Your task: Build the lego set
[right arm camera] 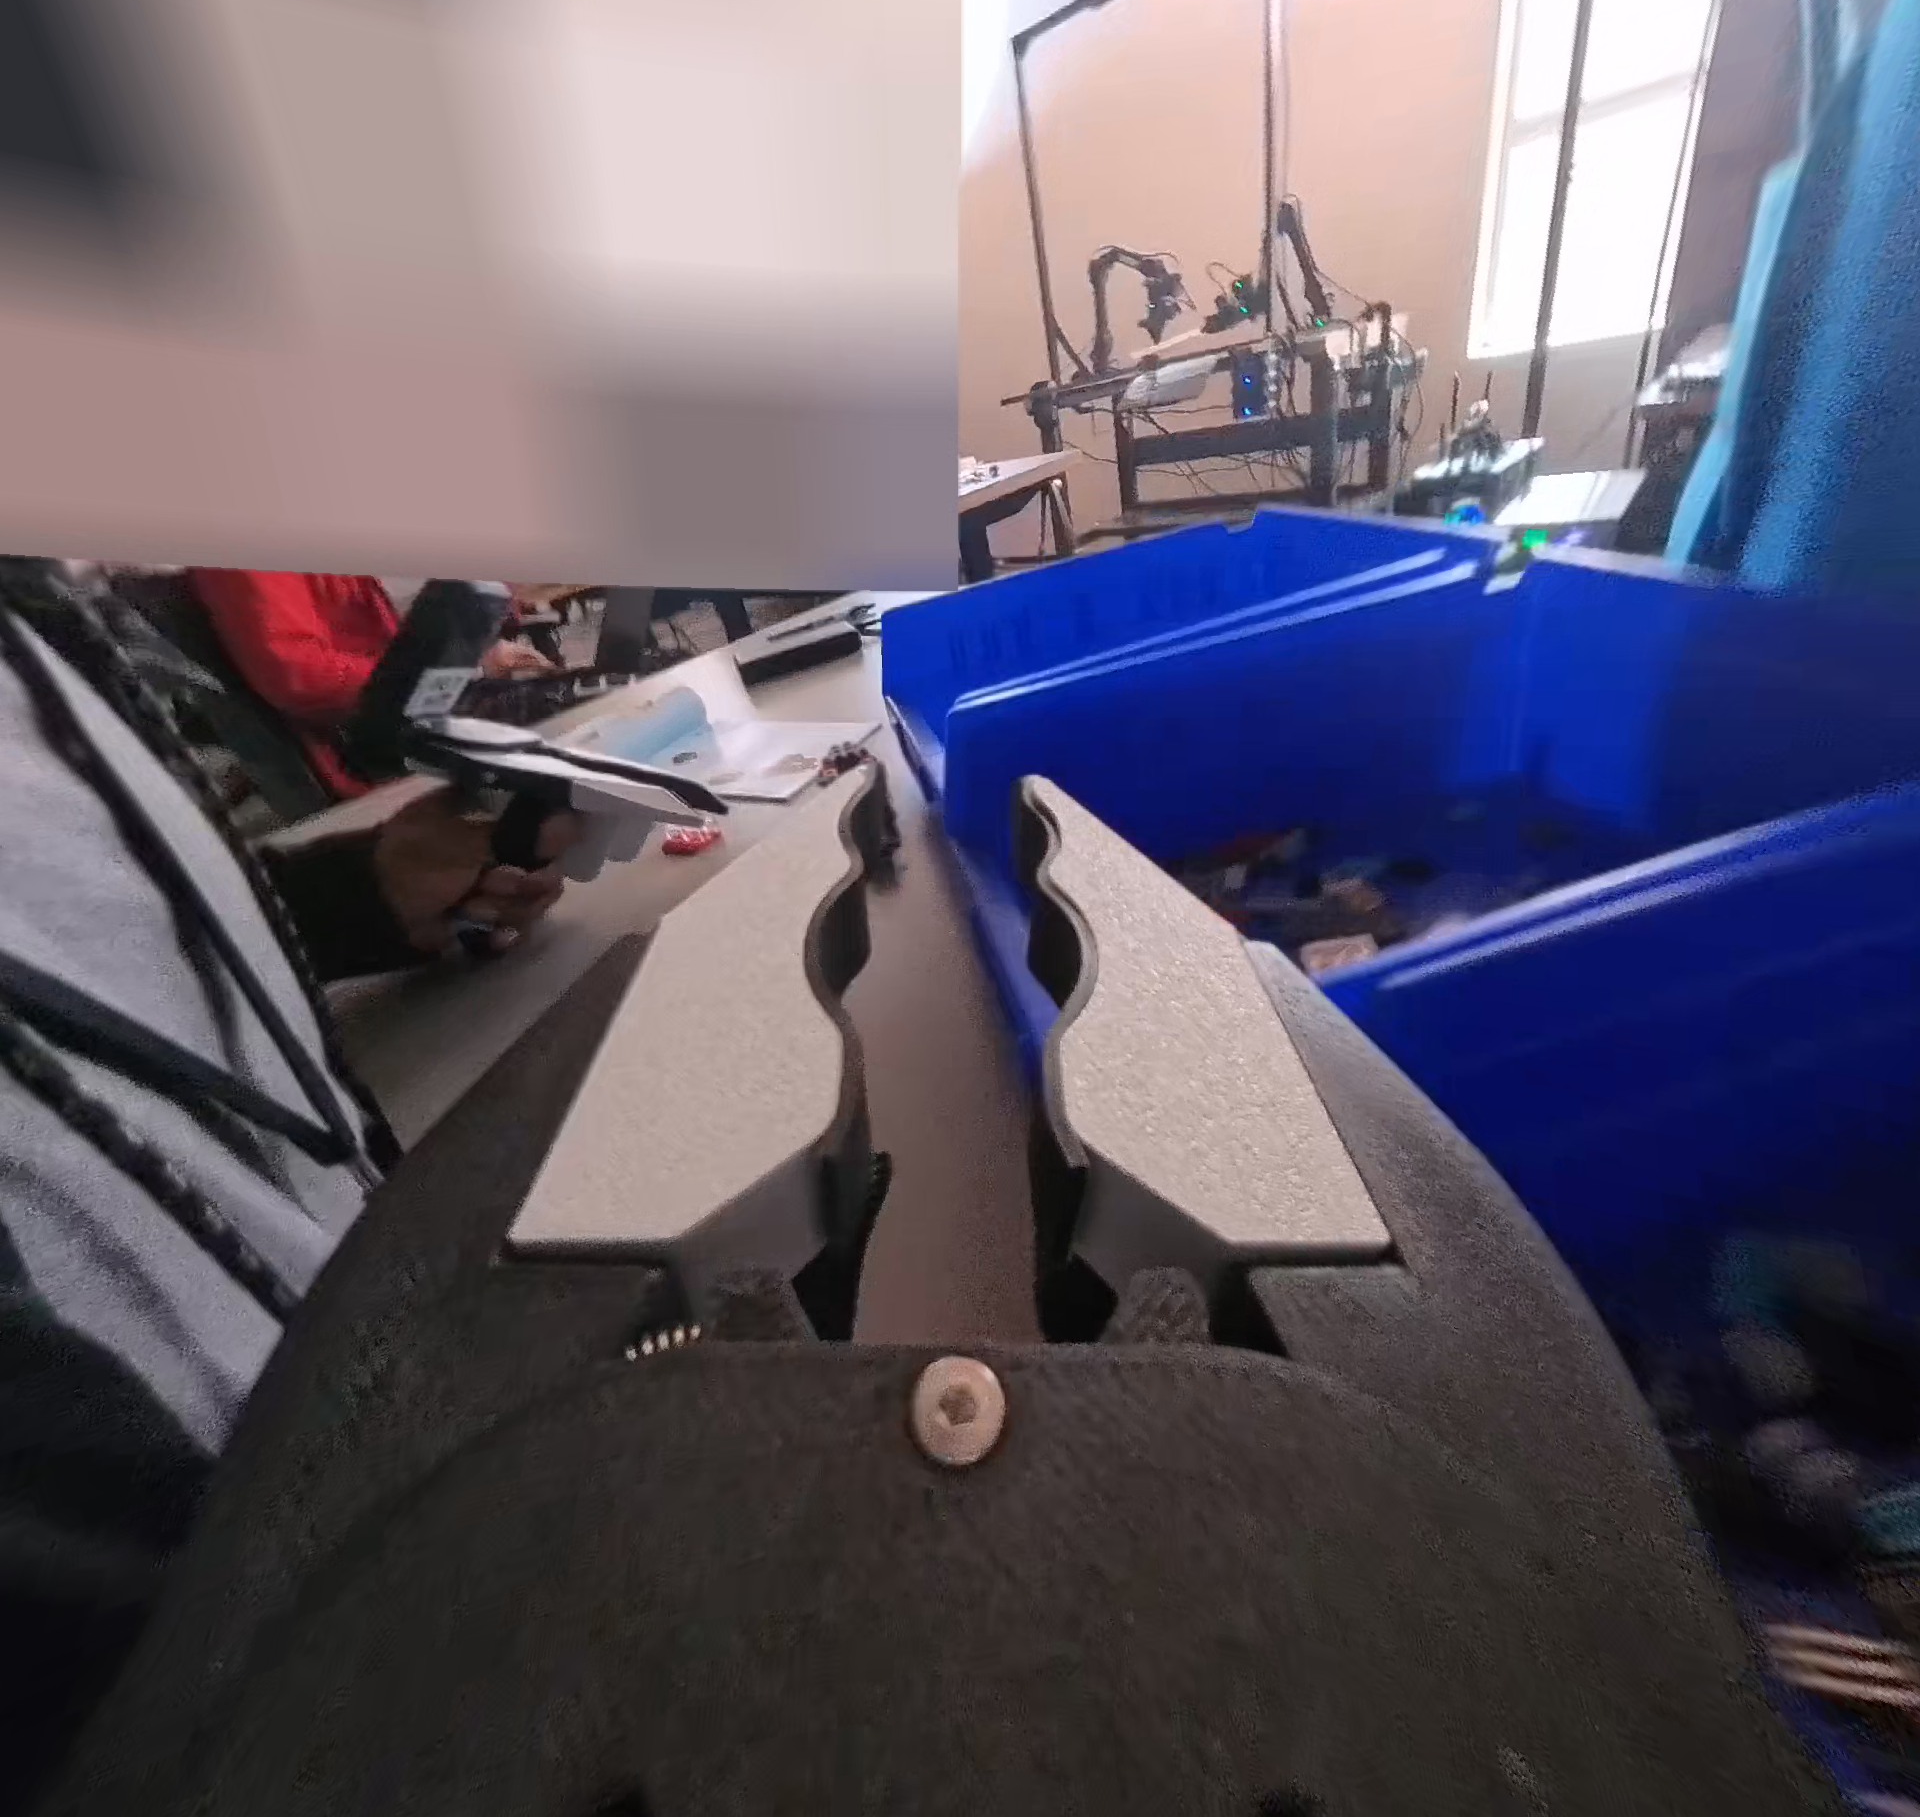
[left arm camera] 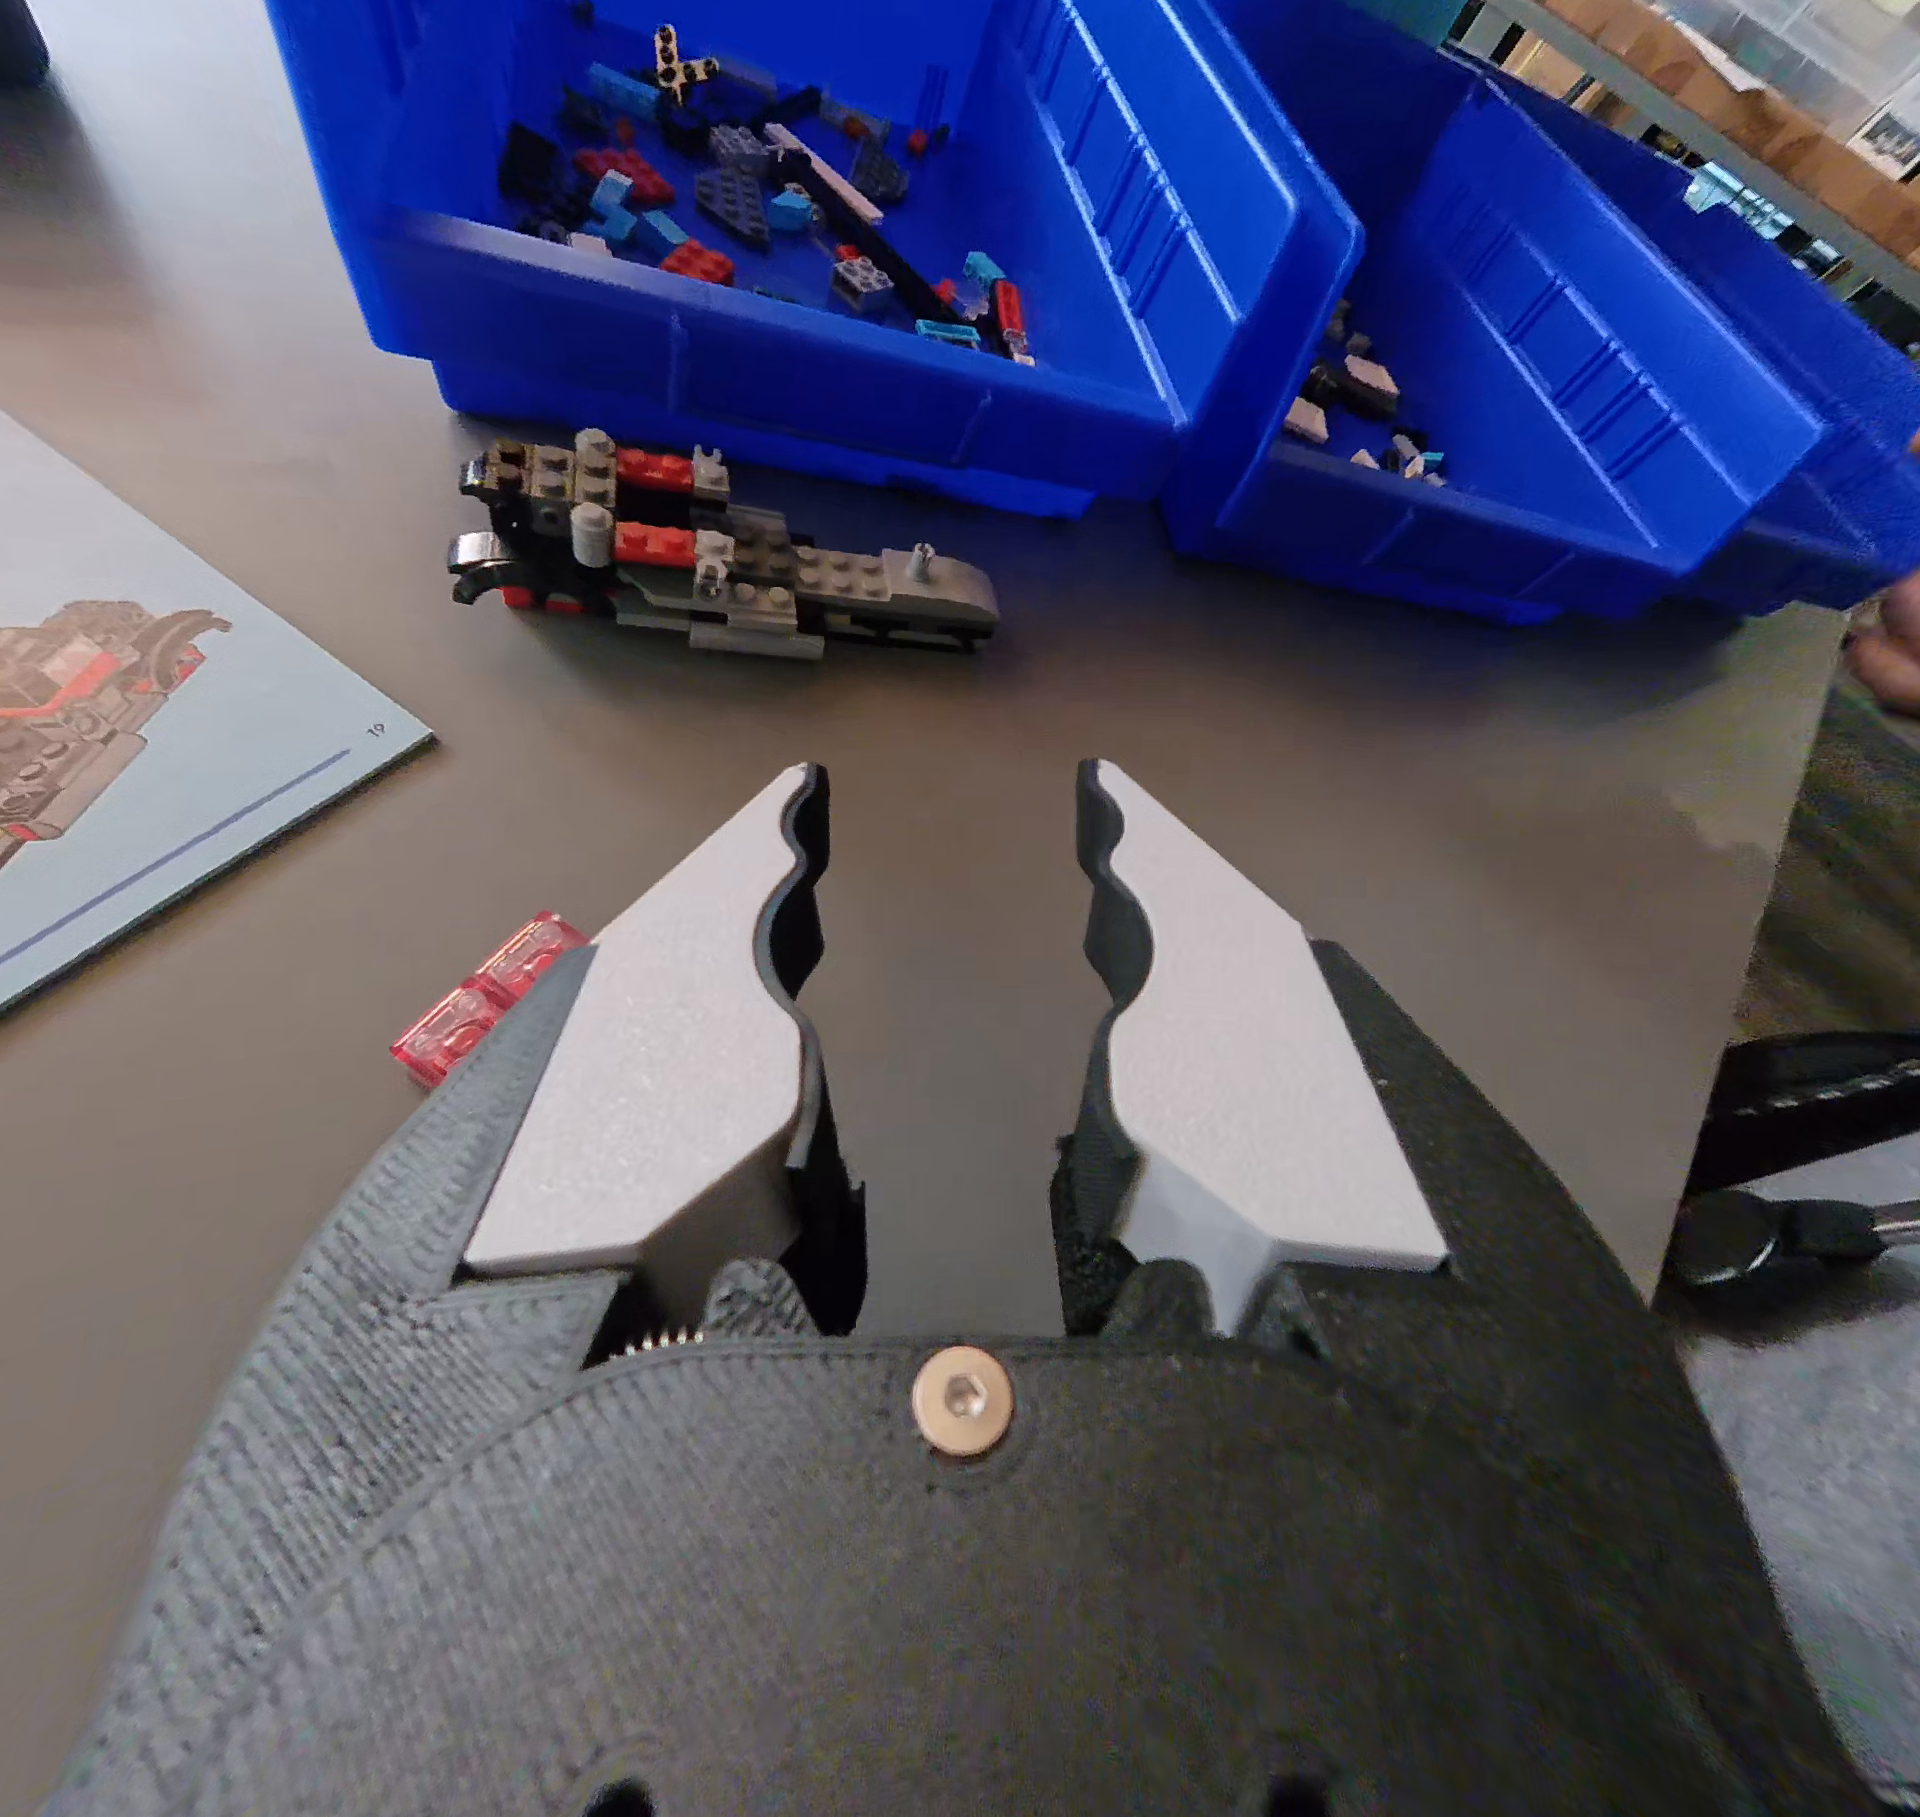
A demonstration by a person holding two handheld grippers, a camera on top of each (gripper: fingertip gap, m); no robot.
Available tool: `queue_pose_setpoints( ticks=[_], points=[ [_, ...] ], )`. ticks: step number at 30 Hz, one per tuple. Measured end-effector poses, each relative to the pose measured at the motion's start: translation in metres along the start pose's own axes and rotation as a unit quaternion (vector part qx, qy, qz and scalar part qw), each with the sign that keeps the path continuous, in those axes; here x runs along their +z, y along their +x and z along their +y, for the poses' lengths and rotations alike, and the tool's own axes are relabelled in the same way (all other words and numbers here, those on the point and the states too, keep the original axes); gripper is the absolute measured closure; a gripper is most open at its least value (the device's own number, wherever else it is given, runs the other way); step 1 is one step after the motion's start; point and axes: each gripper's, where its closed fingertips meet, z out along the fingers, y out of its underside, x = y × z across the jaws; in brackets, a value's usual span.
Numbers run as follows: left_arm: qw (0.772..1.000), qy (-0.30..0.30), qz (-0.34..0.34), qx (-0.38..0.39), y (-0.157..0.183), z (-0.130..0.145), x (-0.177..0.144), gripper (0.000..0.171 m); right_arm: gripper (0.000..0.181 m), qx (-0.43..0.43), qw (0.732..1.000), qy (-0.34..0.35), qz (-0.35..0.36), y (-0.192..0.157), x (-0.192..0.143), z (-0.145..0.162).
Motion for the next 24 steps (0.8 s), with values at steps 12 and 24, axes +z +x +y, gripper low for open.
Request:
queue_pose_setpoints(
  ticks=[12,24],
  points=[
    [0.999,0.010,0.040,-0.008,0.006,-0.003,-0.003,0.123,0.154,-0.364,0.834,-0.390,-0.141,0.113,0.060,0.029],
    [0.997,0.037,0.063,-0.030,0.007,-0.008,-0.012,0.123,0.158,-0.410,0.584,-0.633,-0.300,0.133,0.061,0.117]
  ],
)
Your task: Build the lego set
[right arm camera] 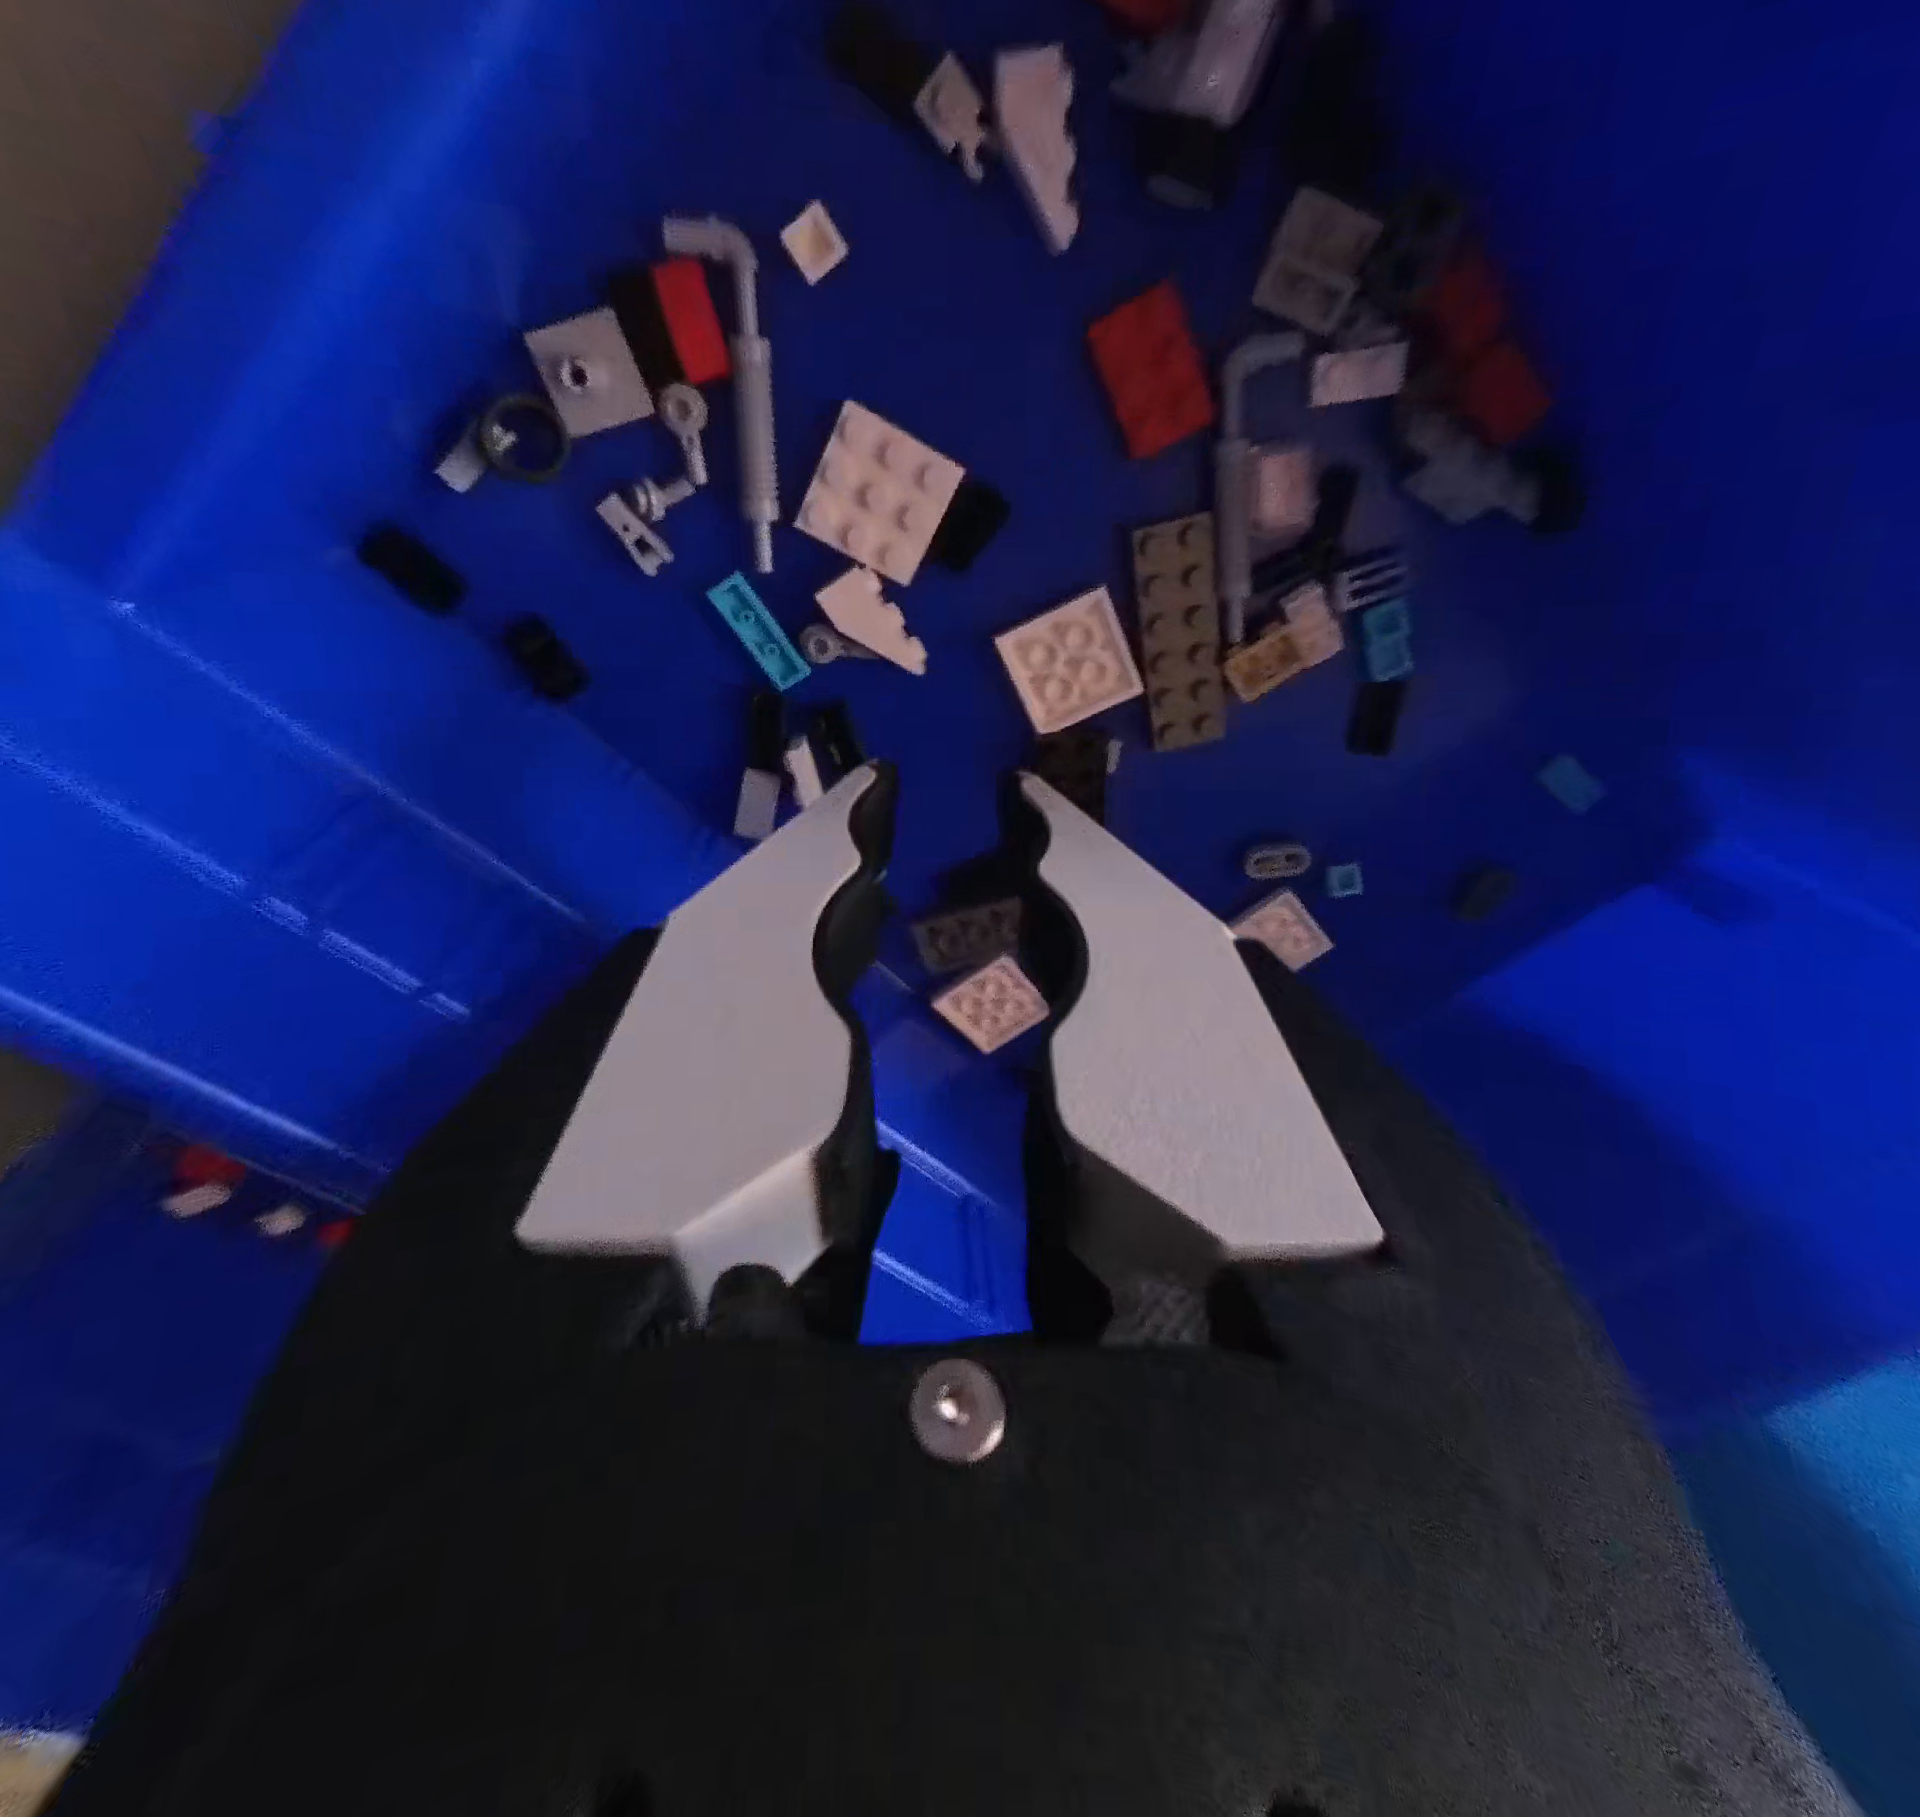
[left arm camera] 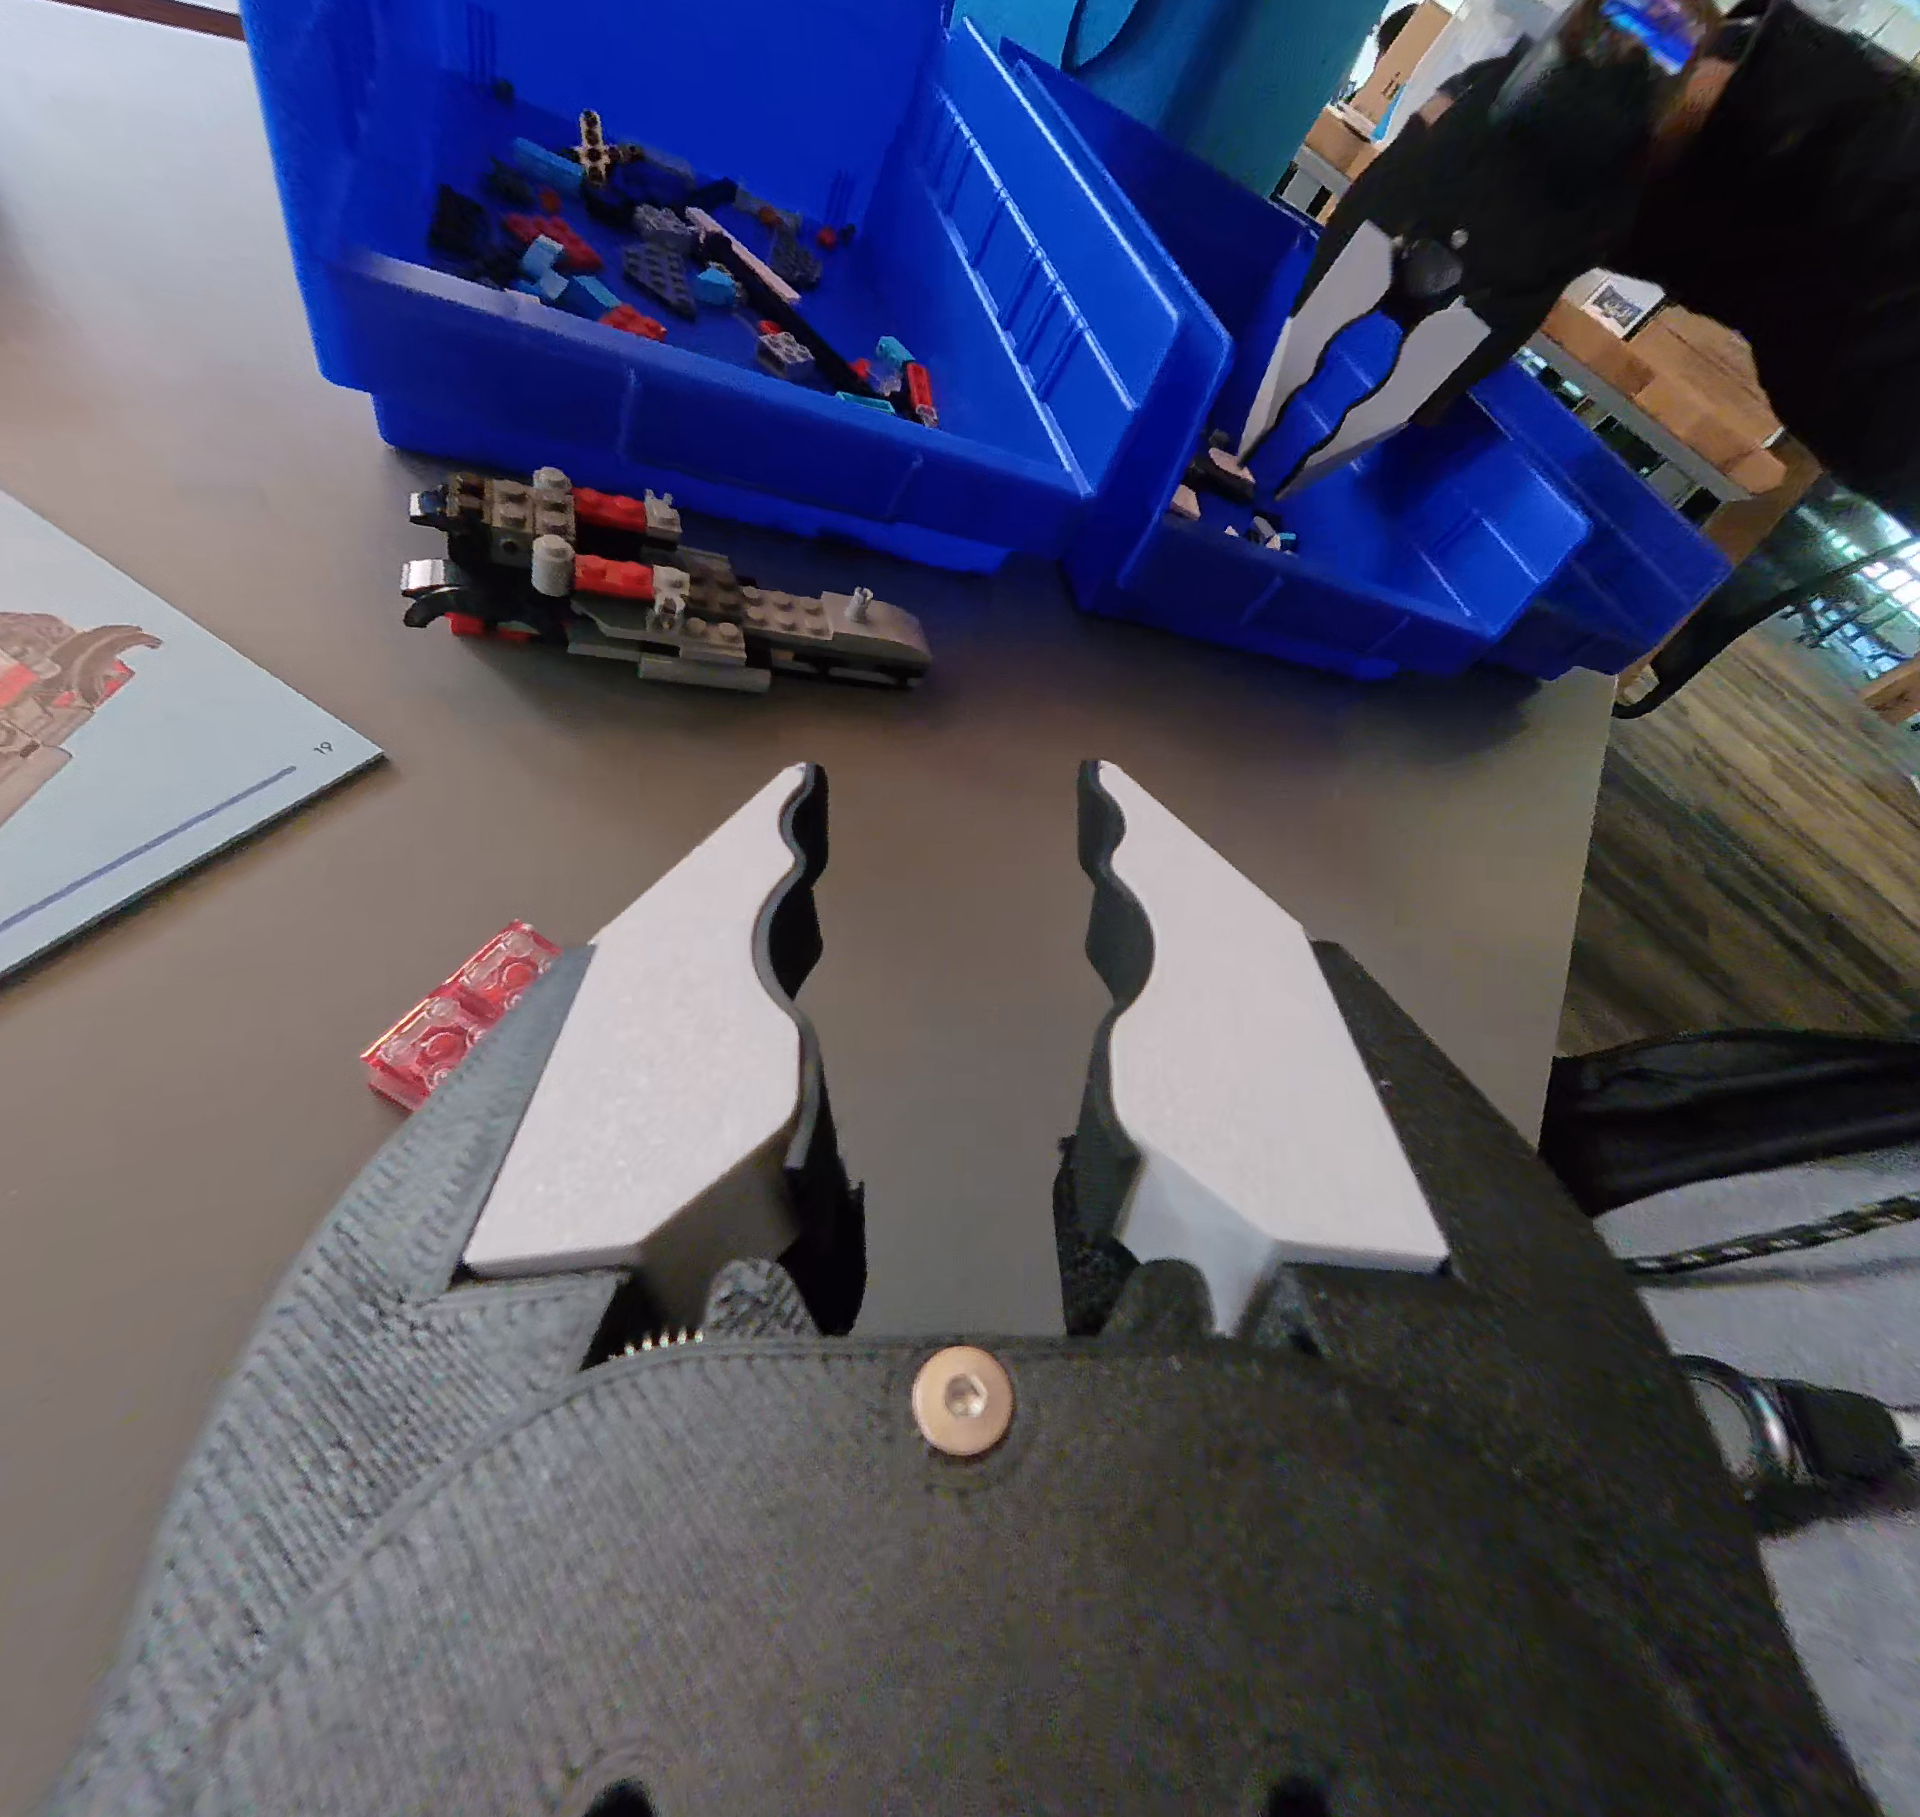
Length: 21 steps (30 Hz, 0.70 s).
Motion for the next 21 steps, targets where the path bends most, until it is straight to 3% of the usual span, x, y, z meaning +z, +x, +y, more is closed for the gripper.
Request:
queue_pose_setpoints(
  ticks=[5,10,15,21],
  points=[
    [1.000,0.001,0.010,-0.012,0.000,0.000,0.000,0.123,0.160,-0.015,0.997,-0.068,-0.044,-0.009,0.022,0.012],
    [0.999,0.010,0.014,-0.027,-0.002,-0.003,-0.002,0.123,0.163,-0.015,0.998,-0.058,-0.037,-0.008,0.023,0.004],
    [0.999,0.014,0.019,-0.034,-0.002,-0.004,-0.003,0.123,0.162,-0.006,0.999,-0.051,0.016,0.007,0.022,0.005],
    [0.999,0.021,0.021,-0.035,-0.002,-0.006,-0.005,0.123,0.162,0.027,1.000,-0.012,0.012,0.007,0.011,0.001]
  ],
)
